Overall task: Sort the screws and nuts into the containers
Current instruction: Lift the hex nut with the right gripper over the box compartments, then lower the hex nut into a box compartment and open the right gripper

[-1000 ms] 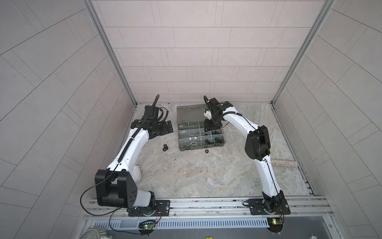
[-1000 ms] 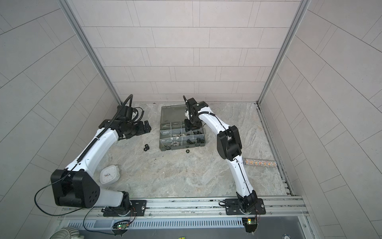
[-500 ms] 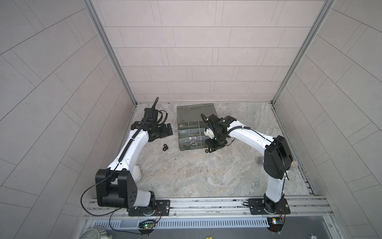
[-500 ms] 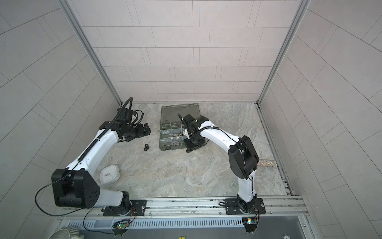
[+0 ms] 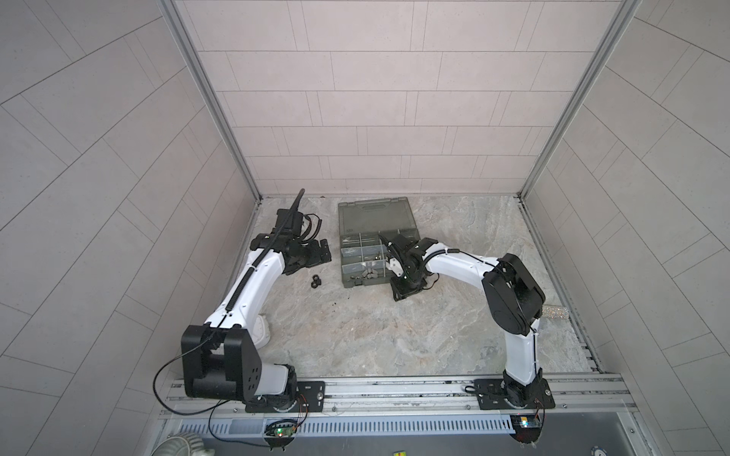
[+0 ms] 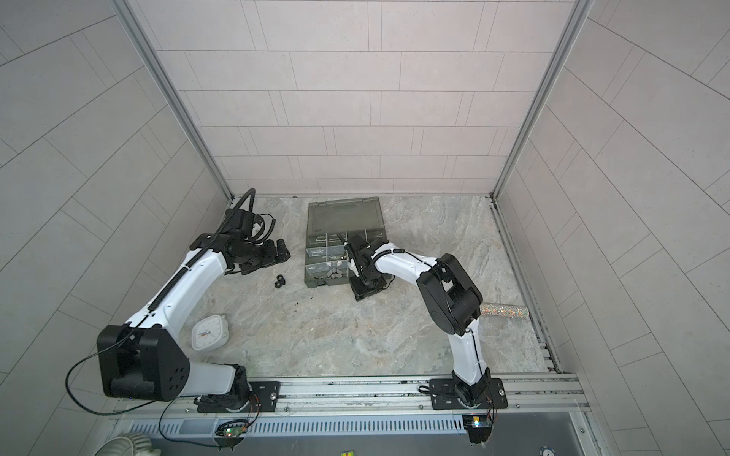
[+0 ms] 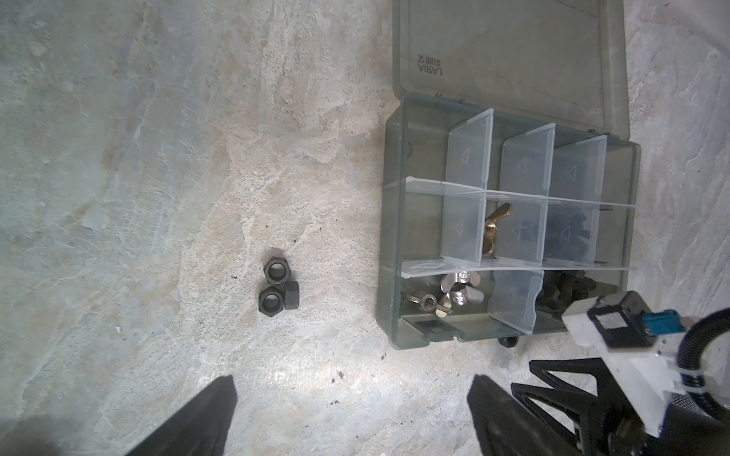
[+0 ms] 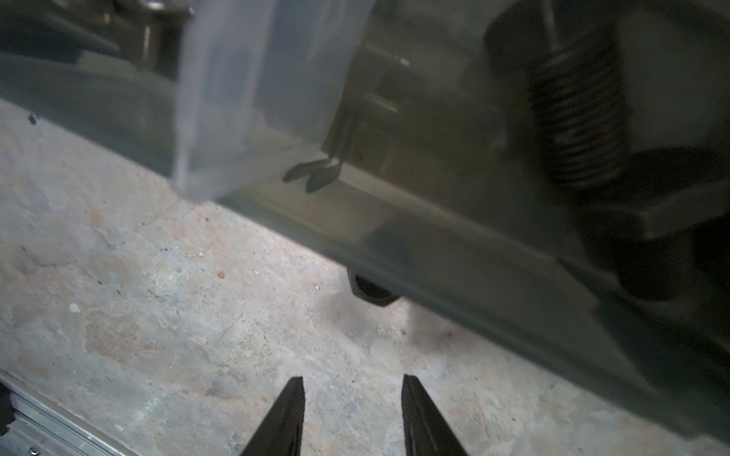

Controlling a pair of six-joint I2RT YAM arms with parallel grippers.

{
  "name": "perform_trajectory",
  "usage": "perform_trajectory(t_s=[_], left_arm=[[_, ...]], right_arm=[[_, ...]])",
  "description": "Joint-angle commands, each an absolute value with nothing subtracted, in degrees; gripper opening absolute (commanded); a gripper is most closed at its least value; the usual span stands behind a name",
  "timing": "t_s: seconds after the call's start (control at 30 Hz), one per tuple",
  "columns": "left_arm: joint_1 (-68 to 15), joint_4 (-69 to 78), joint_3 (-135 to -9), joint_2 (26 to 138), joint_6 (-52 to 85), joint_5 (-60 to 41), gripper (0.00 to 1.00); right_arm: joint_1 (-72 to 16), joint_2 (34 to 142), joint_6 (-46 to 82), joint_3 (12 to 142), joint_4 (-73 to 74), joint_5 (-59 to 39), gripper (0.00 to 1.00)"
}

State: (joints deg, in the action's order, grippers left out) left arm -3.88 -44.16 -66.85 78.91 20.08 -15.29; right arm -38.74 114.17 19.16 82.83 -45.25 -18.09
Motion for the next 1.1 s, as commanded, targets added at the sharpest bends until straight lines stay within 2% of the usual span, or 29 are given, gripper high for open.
perform_trajectory(t_s=[0.0, 0.57, 1.07], left_arm=[[-3.6, -45.9, -66.0, 76.3, 19.9, -13.5, 0.98], [-3.6, -45.5, -65.6, 74.6, 20.4, -11.3, 0.98], [-3.6, -45.7, -65.5, 74.7, 20.3, -10.9, 0.98]], right_arm=[[-39.2, 115.7, 19.5, 84.1, -43.4, -16.4, 0.43], [-39.1, 117.6, 19.4, 84.0, -39.0, -11.7, 0.4], [-38.8, 119.7, 19.5, 86.0, -38.7, -12.7, 0.37]])
